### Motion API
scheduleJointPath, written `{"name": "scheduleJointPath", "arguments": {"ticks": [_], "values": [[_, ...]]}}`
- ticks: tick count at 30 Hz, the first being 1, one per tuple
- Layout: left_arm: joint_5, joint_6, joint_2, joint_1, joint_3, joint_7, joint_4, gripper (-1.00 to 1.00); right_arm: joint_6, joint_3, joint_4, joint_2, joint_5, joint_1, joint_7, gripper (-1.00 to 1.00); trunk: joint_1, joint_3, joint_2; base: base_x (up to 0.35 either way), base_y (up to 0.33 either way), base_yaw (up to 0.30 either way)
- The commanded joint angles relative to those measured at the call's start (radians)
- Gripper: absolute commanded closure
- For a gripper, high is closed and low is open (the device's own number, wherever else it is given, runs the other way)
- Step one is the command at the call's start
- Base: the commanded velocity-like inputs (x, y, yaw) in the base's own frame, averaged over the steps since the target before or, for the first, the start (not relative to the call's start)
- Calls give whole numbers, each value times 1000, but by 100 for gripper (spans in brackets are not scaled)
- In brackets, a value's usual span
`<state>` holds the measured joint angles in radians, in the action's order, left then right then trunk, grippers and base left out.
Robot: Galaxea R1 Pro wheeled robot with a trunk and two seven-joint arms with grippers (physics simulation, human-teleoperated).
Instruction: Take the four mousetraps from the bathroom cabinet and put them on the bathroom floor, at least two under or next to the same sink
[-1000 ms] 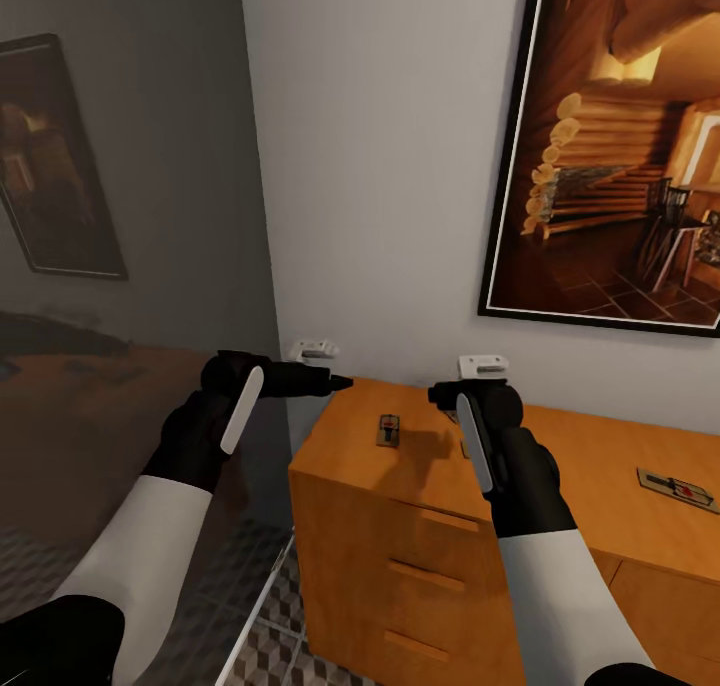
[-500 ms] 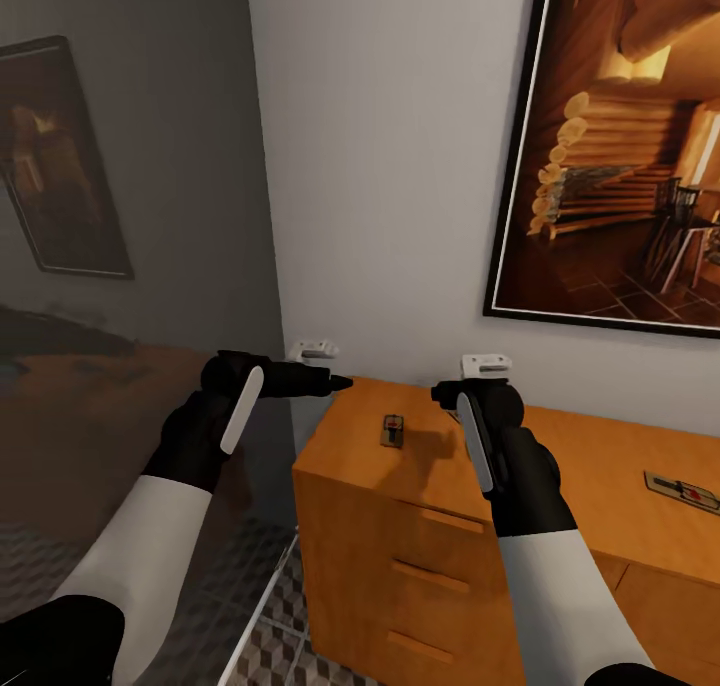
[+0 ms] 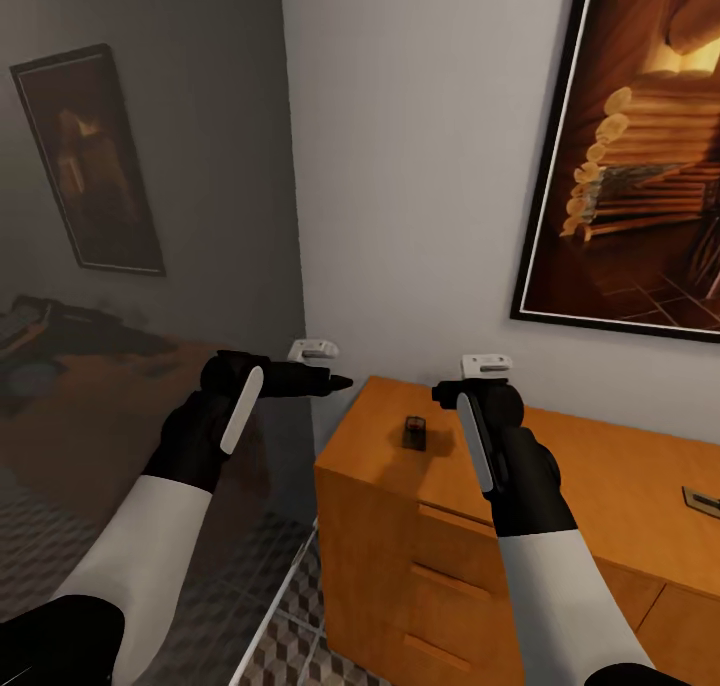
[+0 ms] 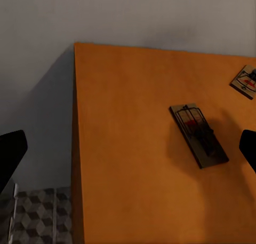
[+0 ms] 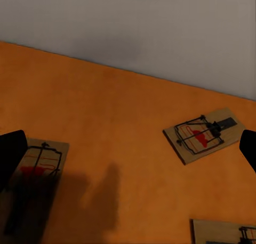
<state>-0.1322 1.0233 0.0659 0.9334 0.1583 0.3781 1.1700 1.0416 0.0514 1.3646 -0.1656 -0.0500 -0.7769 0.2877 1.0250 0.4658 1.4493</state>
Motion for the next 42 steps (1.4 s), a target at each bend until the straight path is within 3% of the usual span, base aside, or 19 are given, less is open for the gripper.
{"name": "scheduleJointPath", "arguments": {"ticks": [1, 30, 35, 42], "values": [[-7, 6, 0, 1, 0, -4, 0, -100, 6, 1, 1, 0, -5, -1, -1, -100, 0, 1, 1, 0, 0, 24], [-8, 6, 5, 1, 1, -4, 2, -100, 6, 1, -1, -2, -1, -1, -1, -100, 0, 1, 1, 0, 0, 53], [-8, 6, 27, 1, 1, -4, 2, -100, 6, 1, -4, -2, 0, -1, -1, -100, 0, 1, 1, 0, 0, 18], [-8, 6, 78, 1, 2, -4, 8, -100, 6, -1, -23, -3, 1, -1, 2, -100, 0, 1, 1, 0, 0, 5]]}}
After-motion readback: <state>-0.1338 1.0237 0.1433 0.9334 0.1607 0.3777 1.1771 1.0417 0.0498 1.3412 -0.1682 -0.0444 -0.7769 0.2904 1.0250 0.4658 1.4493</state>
